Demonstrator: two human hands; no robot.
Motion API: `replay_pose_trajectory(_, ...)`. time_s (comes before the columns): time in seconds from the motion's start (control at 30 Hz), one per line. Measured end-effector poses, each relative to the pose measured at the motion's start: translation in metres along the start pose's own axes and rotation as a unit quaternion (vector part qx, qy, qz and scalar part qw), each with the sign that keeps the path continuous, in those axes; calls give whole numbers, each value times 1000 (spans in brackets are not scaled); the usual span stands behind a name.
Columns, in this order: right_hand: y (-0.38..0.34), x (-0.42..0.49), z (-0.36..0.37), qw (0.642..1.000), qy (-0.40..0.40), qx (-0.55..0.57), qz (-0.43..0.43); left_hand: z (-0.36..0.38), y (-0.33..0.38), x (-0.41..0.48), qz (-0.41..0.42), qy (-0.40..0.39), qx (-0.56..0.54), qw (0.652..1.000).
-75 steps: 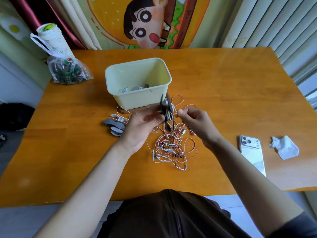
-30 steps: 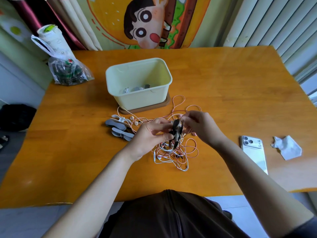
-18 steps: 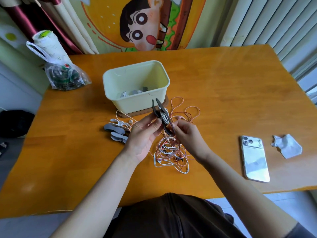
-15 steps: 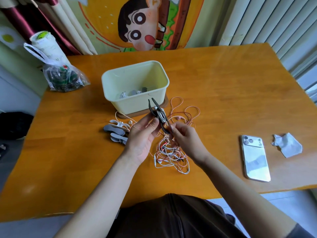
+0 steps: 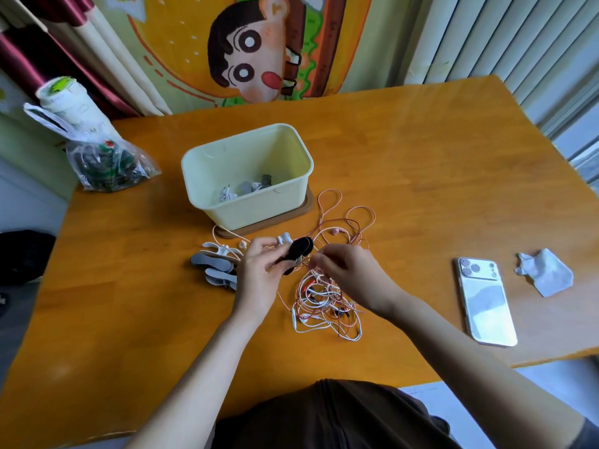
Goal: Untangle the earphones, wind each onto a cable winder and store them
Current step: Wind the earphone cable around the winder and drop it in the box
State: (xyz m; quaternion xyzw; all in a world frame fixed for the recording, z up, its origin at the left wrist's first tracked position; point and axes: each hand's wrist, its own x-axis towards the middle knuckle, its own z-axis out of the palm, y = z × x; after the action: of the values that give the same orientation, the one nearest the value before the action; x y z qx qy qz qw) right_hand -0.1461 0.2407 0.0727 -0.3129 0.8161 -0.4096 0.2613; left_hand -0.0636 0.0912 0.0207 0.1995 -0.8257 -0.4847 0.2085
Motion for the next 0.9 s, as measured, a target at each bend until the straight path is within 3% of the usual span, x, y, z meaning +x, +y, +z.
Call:
replay_pose_trajectory(0.37, 20, 23, -44, 1000, 14, -7, -5, 14, 19, -15, -105, -161, -140, 971)
replay_pose_trajectory(0.63, 32, 23, -47, 998, 56, -3, 10, 17, 21, -16, -129, -197, -140, 962)
replay_pose_trajectory(0.73, 37, 22, -43, 996, 80, 14, 20, 18, 33, -15, -131, -218, -208, 944)
replay_pose_trajectory(0.9, 41, 14, -27, 993, 84, 81, 16, 19, 47, -8, -160, -168, -357, 905)
